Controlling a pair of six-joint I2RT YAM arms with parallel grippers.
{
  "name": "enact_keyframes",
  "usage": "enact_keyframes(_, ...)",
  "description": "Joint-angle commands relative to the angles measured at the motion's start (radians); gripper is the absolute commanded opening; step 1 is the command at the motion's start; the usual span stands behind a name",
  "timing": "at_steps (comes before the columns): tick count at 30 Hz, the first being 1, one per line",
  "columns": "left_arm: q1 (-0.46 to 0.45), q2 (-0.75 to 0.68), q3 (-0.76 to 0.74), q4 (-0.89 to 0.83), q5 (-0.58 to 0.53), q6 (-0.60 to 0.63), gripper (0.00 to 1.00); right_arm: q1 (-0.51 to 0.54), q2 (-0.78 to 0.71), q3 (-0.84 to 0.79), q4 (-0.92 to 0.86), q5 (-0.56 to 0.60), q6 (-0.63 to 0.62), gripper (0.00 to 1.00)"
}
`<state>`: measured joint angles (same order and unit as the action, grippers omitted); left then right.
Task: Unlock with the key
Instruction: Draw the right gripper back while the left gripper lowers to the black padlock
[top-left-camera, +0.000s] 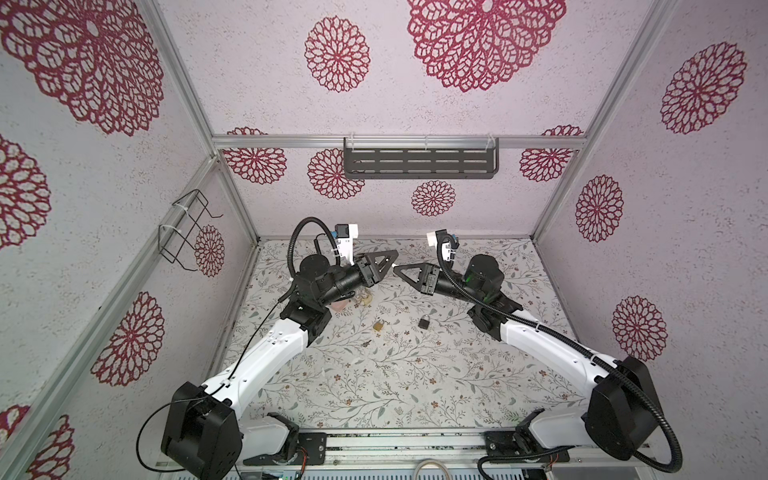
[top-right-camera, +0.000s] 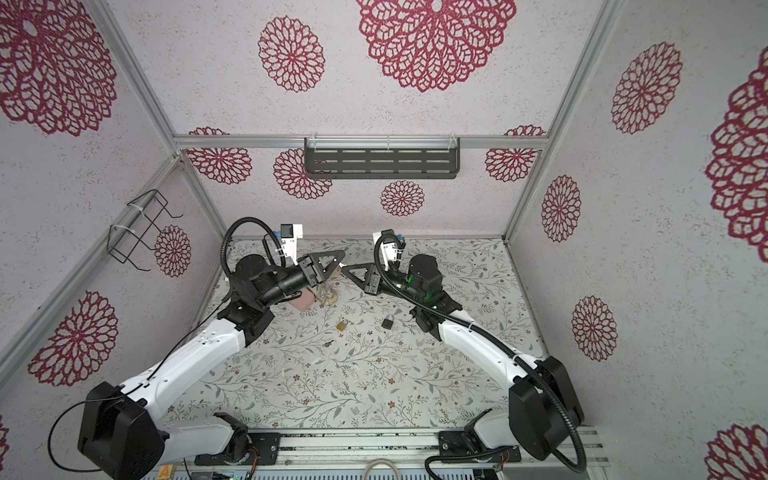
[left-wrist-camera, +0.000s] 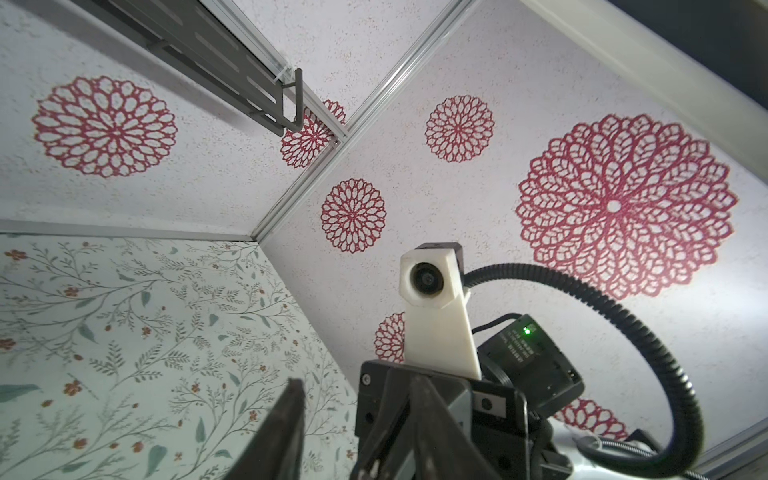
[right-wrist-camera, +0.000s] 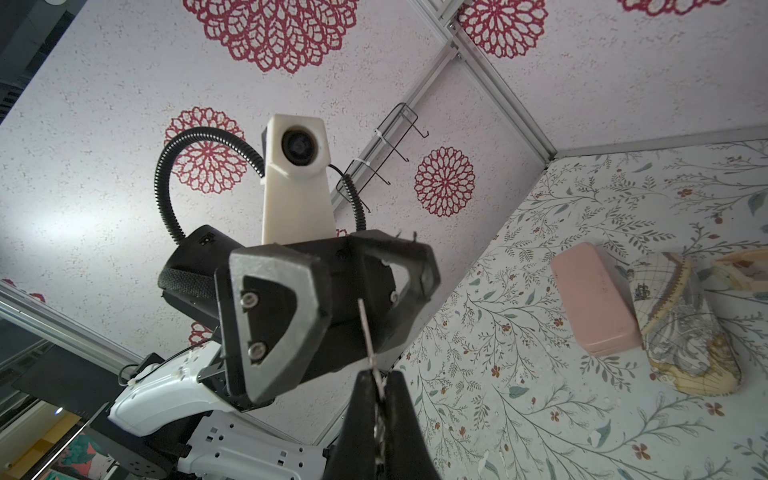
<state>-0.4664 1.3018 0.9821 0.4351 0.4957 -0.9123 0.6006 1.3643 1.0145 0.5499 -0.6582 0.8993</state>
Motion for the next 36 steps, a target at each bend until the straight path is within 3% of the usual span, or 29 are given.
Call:
enact_keyframes(1, 0.004, 0.008, 0.015, -0.024, -0.028, 0.008, 0.56, -0.035, -0.074, -0.028, -0.046, 0.03, -0.031, 0.0)
enact_keyframes(5, 0.003, 0.013, 0.015, -0.088, -0.077, 0.023, 0.6, -0.078, -0.144, -0.084, -0.177, 0.082, -0.086, 0.0)
enact_keyframes(13, -0.061, 0.101, 0.108, -0.479, -0.302, 0.101, 0.61, -0.134, -0.244, -0.163, -0.556, 0.275, -0.229, 0.0)
enact_keyframes(27, -0.246, 0.431, 0.361, -0.844, -0.482, 0.17, 0.63, -0.19, -0.359, -0.441, -0.574, 0.347, -0.224, 0.0)
enact_keyframes(36, -0.326, 0.639, 0.523, -0.986, -0.55, 0.179, 0.66, -0.241, -0.395, -0.52, -0.559, 0.316, -0.203, 0.0)
